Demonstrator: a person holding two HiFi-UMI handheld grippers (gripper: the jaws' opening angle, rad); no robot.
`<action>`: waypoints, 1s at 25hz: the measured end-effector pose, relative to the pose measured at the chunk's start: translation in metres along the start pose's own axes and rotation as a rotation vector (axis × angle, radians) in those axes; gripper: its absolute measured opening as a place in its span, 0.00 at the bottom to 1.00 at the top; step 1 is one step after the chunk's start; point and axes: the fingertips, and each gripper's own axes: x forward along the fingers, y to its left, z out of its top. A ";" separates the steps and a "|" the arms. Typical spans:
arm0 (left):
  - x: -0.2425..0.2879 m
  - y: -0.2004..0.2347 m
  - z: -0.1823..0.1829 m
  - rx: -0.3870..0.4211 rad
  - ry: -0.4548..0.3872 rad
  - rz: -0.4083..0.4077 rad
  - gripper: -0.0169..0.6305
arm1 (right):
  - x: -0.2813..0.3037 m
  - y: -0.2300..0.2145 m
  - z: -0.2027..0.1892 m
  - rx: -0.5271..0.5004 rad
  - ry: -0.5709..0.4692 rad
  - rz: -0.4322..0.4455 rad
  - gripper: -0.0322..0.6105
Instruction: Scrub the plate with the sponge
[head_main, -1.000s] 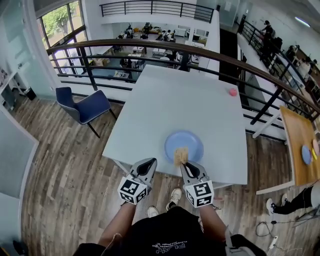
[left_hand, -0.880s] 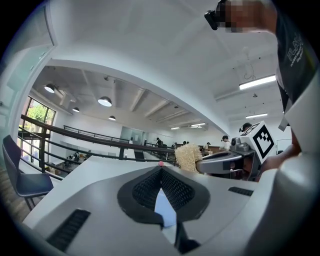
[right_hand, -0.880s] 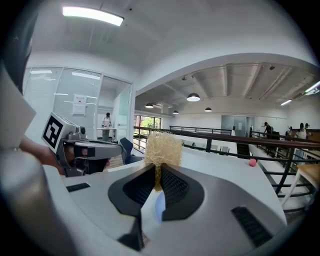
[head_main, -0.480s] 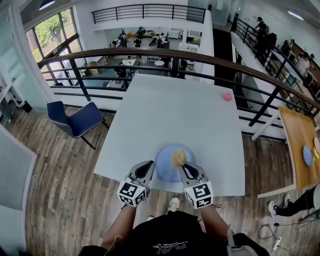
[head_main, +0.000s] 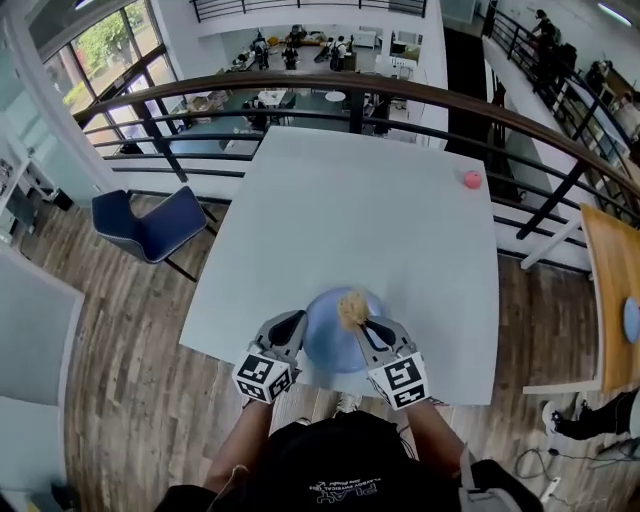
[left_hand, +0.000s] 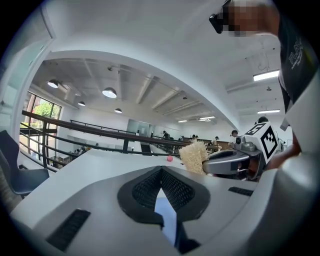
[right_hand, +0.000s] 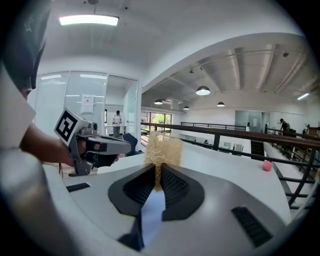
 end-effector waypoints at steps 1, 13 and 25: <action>0.004 0.001 -0.001 0.000 0.006 0.004 0.05 | 0.002 -0.005 -0.004 0.010 0.008 0.002 0.12; 0.050 0.023 -0.009 0.023 0.056 -0.002 0.05 | 0.042 -0.022 -0.031 0.095 0.067 0.039 0.12; 0.057 0.043 -0.044 -0.029 0.139 -0.048 0.05 | 0.080 -0.017 -0.053 0.112 0.176 0.006 0.12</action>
